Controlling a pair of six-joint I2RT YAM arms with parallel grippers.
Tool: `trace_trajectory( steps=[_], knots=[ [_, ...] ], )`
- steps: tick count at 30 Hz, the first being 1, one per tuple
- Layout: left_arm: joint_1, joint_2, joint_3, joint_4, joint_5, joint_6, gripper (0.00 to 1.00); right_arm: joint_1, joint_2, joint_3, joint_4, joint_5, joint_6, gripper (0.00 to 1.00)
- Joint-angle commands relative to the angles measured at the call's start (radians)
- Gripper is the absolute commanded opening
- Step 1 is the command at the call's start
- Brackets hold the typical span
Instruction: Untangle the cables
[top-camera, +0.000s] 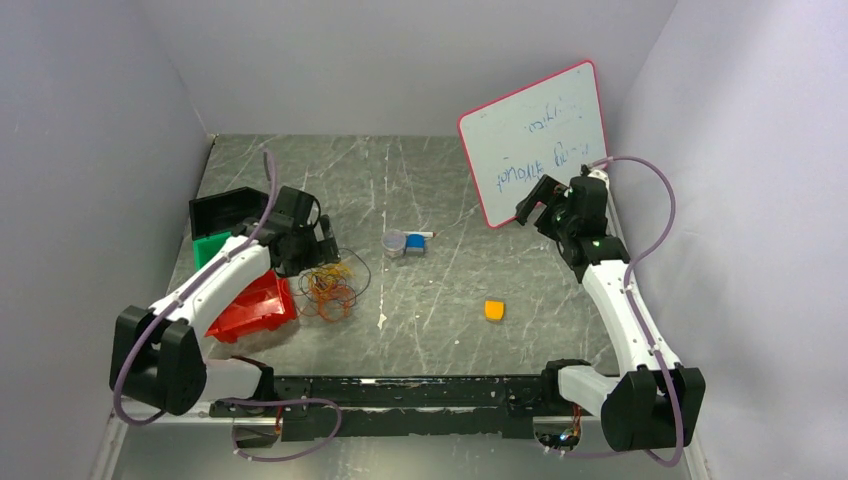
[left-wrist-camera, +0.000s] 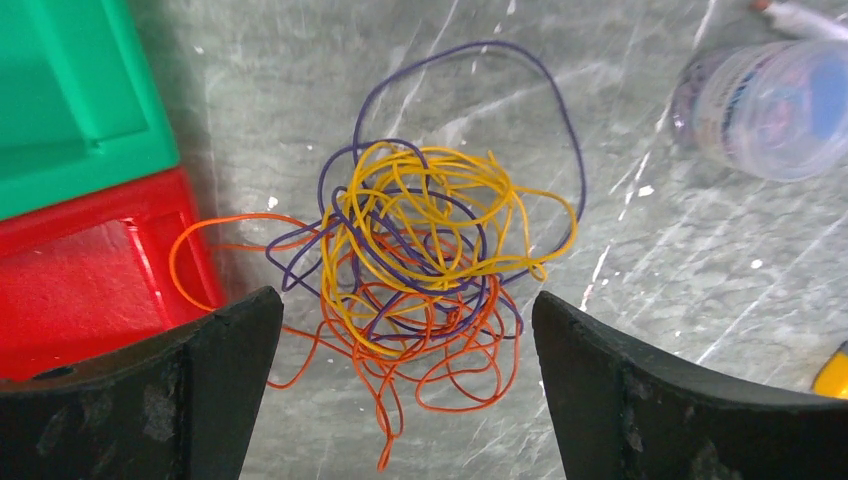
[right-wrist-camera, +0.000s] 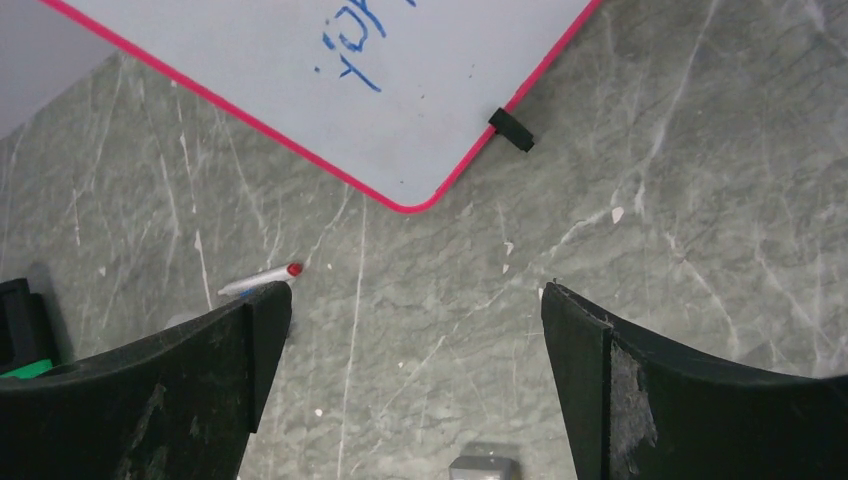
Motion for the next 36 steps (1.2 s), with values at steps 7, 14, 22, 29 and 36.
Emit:
trace_trajectory(
  steps=[7, 14, 22, 29, 36],
  knots=[
    [-0.058, 0.129, -0.072, 0.108, 0.046, -0.062, 0.99, -0.001, 0.0, -0.028, 0.029, -0.137, -0.045, 0.99],
    [-0.149, 0.209, -0.068, 0.178, 0.052, -0.074, 0.7, 0.005, -0.001, -0.05, 0.065, -0.188, -0.054, 0.92],
    [-0.341, 0.239, -0.025, 0.233, 0.059, -0.08, 0.48, 0.01, -0.022, -0.076, 0.085, -0.156, -0.033, 0.87],
    [-0.56, 0.334, 0.109, 0.312, 0.083, -0.055, 0.48, 0.013, -0.02, -0.071, 0.092, -0.152, -0.042, 0.85],
    [-0.612, 0.32, 0.165, 0.259, 0.036, -0.064, 0.69, 0.016, -0.034, -0.083, 0.08, -0.134, -0.048, 0.85]
  ],
)
